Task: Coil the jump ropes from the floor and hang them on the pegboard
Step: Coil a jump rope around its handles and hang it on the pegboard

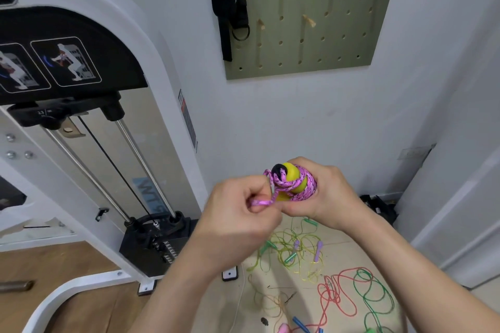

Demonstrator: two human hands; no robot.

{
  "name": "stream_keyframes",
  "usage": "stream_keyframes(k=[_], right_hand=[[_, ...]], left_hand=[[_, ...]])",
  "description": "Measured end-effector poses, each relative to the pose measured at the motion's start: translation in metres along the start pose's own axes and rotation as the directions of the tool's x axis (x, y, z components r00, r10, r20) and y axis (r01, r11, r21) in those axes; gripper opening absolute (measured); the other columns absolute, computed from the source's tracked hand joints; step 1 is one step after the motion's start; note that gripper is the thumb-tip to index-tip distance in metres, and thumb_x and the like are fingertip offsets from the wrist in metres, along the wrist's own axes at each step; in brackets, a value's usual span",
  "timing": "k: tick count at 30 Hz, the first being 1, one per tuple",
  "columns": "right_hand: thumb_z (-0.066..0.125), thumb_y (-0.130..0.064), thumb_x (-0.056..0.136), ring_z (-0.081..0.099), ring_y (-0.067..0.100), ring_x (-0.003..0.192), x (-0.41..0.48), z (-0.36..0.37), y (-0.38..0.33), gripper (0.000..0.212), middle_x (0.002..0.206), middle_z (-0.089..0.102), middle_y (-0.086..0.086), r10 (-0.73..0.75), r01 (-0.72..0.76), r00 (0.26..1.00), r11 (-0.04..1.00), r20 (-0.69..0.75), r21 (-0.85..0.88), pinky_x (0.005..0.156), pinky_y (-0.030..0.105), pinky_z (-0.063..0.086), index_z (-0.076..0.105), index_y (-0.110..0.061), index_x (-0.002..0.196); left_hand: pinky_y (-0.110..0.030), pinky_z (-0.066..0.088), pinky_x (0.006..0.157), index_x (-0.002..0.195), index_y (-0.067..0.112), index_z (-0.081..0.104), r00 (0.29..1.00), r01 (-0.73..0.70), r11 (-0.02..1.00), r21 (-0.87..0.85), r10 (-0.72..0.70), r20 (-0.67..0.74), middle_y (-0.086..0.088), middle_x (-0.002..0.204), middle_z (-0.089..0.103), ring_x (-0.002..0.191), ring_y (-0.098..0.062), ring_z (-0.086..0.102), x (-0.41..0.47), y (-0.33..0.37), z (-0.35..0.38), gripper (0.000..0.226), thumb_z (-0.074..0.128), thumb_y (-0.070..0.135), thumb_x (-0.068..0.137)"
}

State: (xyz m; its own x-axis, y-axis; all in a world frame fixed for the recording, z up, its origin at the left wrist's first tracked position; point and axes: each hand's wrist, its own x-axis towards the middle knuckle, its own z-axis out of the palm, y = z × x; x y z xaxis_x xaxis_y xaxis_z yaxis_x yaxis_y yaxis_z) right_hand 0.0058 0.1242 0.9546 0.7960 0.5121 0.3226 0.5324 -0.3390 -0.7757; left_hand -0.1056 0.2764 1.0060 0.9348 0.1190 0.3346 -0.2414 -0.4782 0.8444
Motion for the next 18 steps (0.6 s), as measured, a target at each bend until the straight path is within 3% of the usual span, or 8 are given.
stream_keyframes(k=[4,6,7,9,11,14,16,18], right_hand=[[0.075,-0.050,0.067,0.057,0.005,0.071,-0.010,0.008,0.000,0.044,0.083,0.060,-0.015,-0.330,0.268,0.900,0.934,-0.285,-0.236,0.062,0.025,0.050,0.056,-0.030,0.100],[0.075,-0.049,0.070,0.059,0.008,0.070,-0.020,0.016,-0.004,0.043,0.085,0.064,-0.012,-0.327,0.255,0.882,0.936,-0.338,-0.242,0.061,0.026,0.051,0.057,-0.027,0.102],[0.077,-0.047,0.071,0.061,0.008,0.070,-0.025,0.020,-0.008,0.041,0.085,0.066,-0.013,-0.248,0.205,0.914,0.966,-0.322,-0.160,0.062,0.026,0.051,0.059,-0.027,0.102],[0.082,-0.039,0.071,0.068,0.010,0.076,-0.028,0.025,-0.016,0.037,0.086,0.073,-0.008,0.052,-0.032,0.992,0.985,-0.118,0.167,0.070,0.027,0.054,0.065,-0.025,0.101],[0.081,-0.030,0.075,0.070,0.017,0.081,-0.029,0.023,-0.020,0.034,0.093,0.075,0.001,0.249,-0.321,0.944,0.850,0.217,0.419,0.075,0.032,0.055,0.069,-0.018,0.104],[0.070,-0.030,0.081,0.068,0.023,0.085,-0.031,0.015,-0.015,0.037,0.102,0.073,0.011,0.308,-0.563,0.815,0.623,0.491,0.544,0.077,0.032,0.056,0.065,-0.012,0.112],[0.074,-0.041,0.079,0.065,0.022,0.105,-0.034,0.013,-0.001,0.057,0.120,0.067,0.011,0.273,-0.564,0.818,0.550,0.506,0.616,0.091,0.035,0.052,0.056,-0.021,0.129],[0.079,-0.056,0.067,0.054,0.023,0.125,-0.036,0.011,0.011,0.084,0.136,0.058,0.005,0.203,-0.564,0.822,0.431,0.533,0.705,0.102,0.050,0.044,0.042,-0.038,0.141]], left_hand=[[-0.019,0.028,0.054,0.053,0.018,0.043,0.997,0.069,0.953,-0.295,-0.079,-0.021,0.005,0.050,0.033,0.051,-0.009,0.031,0.008,0.005,-0.018,0.037,0.072,0.013,0.075],[-0.028,0.030,0.060,0.053,0.018,0.046,0.986,0.119,0.835,-0.537,-0.164,-0.036,0.001,0.050,0.037,0.053,-0.013,0.034,0.016,-0.002,-0.019,0.030,0.068,0.010,0.071],[-0.028,0.031,0.060,0.054,0.018,0.046,0.973,0.158,0.744,-0.649,-0.229,-0.026,0.001,0.050,0.039,0.051,-0.013,0.035,0.021,-0.008,-0.020,0.031,0.068,0.006,0.071],[-0.024,0.030,0.059,0.058,0.018,0.042,0.920,0.273,0.568,-0.777,-0.390,0.038,0.003,0.048,0.037,0.047,-0.010,0.033,0.035,-0.022,-0.021,0.032,0.071,0.009,0.070],[-0.022,0.029,0.058,0.060,0.020,0.043,0.831,0.412,0.464,-0.784,-0.543,0.115,0.006,0.045,0.034,0.046,-0.009,0.031,0.045,-0.035,-0.020,0.027,0.069,0.020,0.068],[-0.016,0.037,0.054,0.061,0.021,0.049,0.836,0.451,0.545,-0.707,-0.534,0.121,0.007,0.047,0.037,0.048,-0.007,0.037,0.049,-0.047,-0.014,0.025,0.067,0.022,0.078],[-0.015,0.040,0.051,0.059,0.020,0.049,0.895,0.377,0.625,-0.684,-0.437,0.095,0.006,0.048,0.040,0.047,-0.007,0.039,0.048,-0.049,-0.015,0.027,0.065,0.021,0.080],[-0.017,0.041,0.053,0.058,0.019,0.048,0.936,0.316,0.633,-0.707,-0.331,0.122,0.004,0.049,0.042,0.048,-0.008,0.041,0.048,-0.048,-0.020,0.026,0.063,0.022,0.078]])
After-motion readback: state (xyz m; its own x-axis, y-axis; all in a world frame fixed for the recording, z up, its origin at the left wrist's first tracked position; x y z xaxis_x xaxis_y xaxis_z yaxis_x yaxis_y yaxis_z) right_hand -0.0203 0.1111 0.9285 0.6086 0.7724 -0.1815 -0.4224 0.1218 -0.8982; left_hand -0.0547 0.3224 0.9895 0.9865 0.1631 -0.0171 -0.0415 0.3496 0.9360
